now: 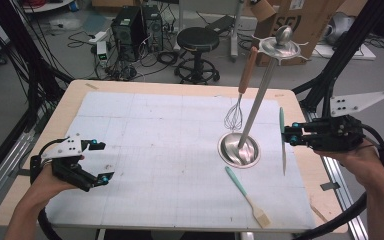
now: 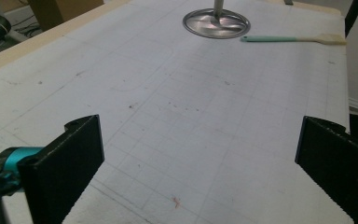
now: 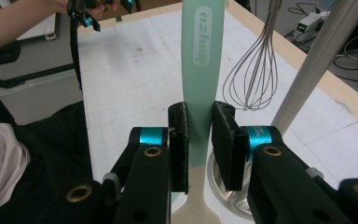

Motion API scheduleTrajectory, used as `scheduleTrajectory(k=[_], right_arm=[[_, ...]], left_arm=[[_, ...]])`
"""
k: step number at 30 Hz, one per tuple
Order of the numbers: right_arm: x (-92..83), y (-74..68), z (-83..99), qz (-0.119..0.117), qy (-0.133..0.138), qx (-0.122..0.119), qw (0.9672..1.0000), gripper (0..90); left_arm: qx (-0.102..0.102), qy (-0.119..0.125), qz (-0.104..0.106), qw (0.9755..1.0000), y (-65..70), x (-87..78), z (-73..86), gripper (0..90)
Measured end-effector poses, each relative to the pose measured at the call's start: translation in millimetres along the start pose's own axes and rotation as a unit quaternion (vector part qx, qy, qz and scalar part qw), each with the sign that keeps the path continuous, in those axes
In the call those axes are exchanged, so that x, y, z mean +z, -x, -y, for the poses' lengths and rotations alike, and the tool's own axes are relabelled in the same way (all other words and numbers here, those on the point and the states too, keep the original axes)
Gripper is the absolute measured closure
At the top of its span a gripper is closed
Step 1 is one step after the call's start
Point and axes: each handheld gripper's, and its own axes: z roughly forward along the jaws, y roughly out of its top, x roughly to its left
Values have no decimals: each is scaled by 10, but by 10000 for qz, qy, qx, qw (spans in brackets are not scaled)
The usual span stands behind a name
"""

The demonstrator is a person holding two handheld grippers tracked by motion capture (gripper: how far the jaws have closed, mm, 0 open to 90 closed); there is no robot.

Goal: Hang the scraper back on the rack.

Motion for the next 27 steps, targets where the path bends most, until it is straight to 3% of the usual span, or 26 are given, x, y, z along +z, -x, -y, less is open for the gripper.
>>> scheduleTrajectory(k=[11, 27], right_arm=[[-226, 57, -64, 158, 346, 38, 9993, 768], [-558, 252, -229, 404, 527, 100, 9977, 768]], left_arm=[[-22, -10, -7, 10000, -7, 3, 13, 17], [-69, -52, -27, 10000, -29, 5, 35, 17]])
